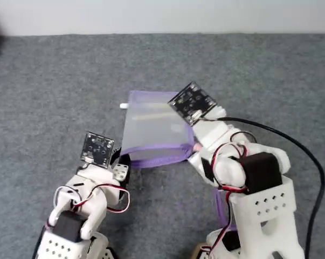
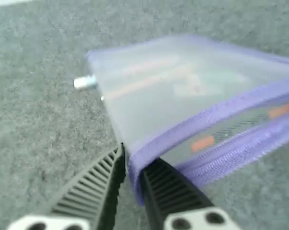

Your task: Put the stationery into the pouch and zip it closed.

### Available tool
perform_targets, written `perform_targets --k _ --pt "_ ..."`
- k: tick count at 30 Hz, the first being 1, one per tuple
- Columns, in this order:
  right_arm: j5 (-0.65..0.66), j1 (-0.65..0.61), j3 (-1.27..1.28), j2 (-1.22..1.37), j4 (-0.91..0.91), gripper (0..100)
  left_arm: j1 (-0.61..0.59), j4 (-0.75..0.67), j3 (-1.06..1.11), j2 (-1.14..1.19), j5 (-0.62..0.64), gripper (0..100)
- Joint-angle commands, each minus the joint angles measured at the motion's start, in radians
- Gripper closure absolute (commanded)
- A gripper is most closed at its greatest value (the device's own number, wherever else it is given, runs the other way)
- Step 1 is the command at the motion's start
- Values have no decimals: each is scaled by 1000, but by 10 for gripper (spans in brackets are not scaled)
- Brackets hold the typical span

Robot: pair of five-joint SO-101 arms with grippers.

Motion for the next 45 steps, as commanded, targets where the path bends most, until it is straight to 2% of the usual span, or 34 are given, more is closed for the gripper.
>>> perform_targets --k 1,11,19,25,32,36,40,45 --pt "2 31 -11 -22 -68 991 -40 61 -173 0 -9 987" --pt "-81 27 -9 -12 -220 991 -244 290 -420 0 -172 987" --pt "-94 22 -14 54 -262 991 -247 489 -581 0 -193 987" --pt "-147 -71 -9 84 -306 991 -244 595 -624 2 -192 987" --pt "-143 -104 -14 142 -295 986 -241 643 -624 8 -192 987" --pt "-146 -105 -15 137 -225 894 -244 635 -631 121 -190 987" --pt "-146 -107 -92 134 -41 779 -244 582 -711 284 -124 987" --pt "-141 -105 -230 136 150 768 -242 555 -803 457 -71 987"
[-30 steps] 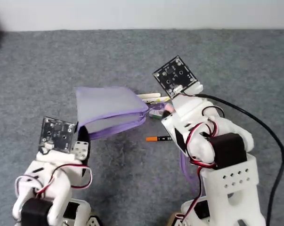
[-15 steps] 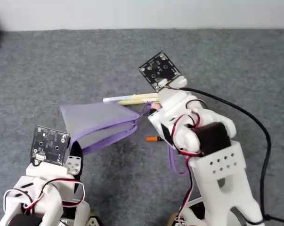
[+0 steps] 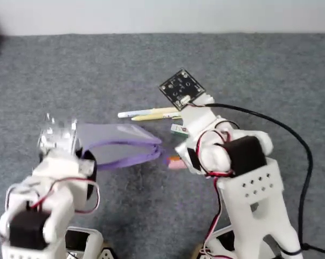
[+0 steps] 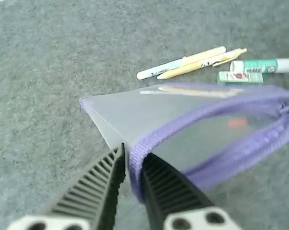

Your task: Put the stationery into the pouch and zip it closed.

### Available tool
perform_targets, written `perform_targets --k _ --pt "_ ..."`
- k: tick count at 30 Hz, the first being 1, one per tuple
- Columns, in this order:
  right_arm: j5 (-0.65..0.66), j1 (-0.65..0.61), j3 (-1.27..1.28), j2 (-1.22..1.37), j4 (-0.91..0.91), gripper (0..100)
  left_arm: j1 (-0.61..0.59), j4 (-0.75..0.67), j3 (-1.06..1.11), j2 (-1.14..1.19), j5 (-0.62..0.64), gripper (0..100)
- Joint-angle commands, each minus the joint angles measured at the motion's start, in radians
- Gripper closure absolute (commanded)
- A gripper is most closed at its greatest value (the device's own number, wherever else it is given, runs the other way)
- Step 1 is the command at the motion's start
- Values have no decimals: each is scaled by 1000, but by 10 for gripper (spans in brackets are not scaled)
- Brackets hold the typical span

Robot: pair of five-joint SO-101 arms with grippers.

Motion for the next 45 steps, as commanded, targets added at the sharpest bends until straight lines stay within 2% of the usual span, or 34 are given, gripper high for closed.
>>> perform_targets --k 1,7,10,15,20,29,36,45 --pt "-8 -1 -112 -7 84 768 -3 -31 -81 124 32 987" --pt "-5 1 -123 -51 82 768 -6 -97 -79 175 75 987" --pt "15 68 -52 -51 82 768 -37 -115 -79 178 98 987" --pt "187 171 149 2 51 768 -106 -107 -79 173 107 987" --pt "324 229 209 154 -90 768 -137 -107 -77 173 109 987" --pt "479 174 206 487 -300 768 -135 -106 -77 172 109 987" --pt "493 117 206 631 -443 768 -135 -106 -77 172 109 987" --pt "525 124 206 849 -588 768 -135 -106 -77 172 109 987"
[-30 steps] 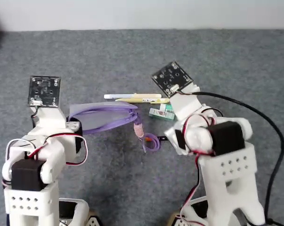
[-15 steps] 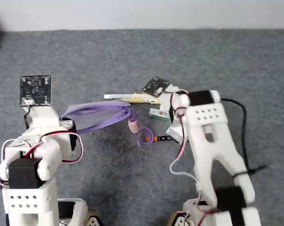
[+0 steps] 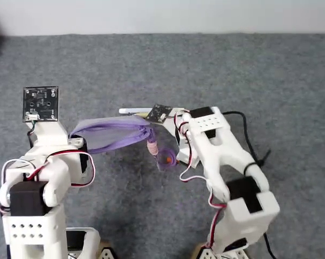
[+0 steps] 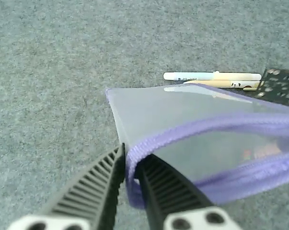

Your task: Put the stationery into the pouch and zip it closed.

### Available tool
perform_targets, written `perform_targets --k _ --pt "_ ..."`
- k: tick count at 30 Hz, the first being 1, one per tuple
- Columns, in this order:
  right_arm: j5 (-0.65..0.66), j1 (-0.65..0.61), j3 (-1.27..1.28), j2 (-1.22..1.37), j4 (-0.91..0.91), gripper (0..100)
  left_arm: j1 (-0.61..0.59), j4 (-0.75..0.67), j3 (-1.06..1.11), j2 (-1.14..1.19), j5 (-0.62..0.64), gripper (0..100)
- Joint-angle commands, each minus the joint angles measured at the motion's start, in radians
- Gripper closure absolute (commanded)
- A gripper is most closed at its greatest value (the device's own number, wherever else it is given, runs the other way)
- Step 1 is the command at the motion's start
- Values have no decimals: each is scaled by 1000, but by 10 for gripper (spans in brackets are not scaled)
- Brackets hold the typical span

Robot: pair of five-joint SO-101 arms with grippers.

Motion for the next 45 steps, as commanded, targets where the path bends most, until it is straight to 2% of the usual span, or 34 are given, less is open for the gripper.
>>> perform_targets --k 1,3,8,14,22,28,35,40,45 --pt "15 -1 -8 28 -54 768 -6 -15 -35 3 12 987" --pt "17 4 -8 51 -77 803 -6 -15 -35 3 12 987" --pt "64 12 -8 61 -77 998 -6 -15 -35 3 12 987" --pt "66 87 -8 59 -74 989 -8 -15 -35 3 12 987" --pt "48 174 -8 -179 124 991 -6 -15 -33 9 12 987" --pt "-117 165 -8 -492 272 991 -6 -15 -5 11 12 987" --pt "-365 71 -8 -842 334 991 -5 -18 -2 11 12 987" --pt "-674 -81 -9 -1044 225 991 -5 -21 -2 11 12 987" --pt "-855 -277 -9 -1136 125 991 -5 -20 -2 11 12 987"
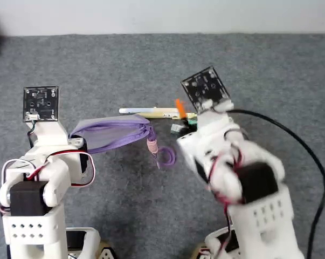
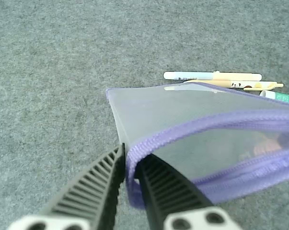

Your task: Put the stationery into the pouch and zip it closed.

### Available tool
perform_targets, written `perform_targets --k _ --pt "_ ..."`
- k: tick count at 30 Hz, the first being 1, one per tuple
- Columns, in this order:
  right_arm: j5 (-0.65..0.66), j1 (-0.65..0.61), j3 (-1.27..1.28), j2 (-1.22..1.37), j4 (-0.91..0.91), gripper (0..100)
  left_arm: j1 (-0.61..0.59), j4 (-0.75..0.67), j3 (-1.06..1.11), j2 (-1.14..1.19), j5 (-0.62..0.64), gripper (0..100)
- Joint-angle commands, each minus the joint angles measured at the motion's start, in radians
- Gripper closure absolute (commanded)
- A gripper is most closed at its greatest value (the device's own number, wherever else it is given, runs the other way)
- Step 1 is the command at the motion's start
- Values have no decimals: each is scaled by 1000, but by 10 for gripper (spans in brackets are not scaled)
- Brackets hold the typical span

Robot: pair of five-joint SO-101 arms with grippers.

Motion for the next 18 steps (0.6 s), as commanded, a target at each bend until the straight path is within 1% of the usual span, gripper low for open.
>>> perform_targets --k 1,4,6,13,16,18 --pt "-146 -119 -9 -62 -99 991 -5 -20 -4 11 12 987" --pt "-233 -179 -9 -74 -197 991 -5 -17 -4 11 12 987" --pt "-259 -220 -9 -77 -275 991 -5 -17 -4 11 12 987" --pt "-261 -331 -2 -48 -576 991 -8 -17 -4 11 14 987" --pt "-252 -337 -3 8 -673 991 -8 -18 -4 11 14 987" --pt "-221 -337 -3 47 -737 991 -6 -21 -4 11 14 987"
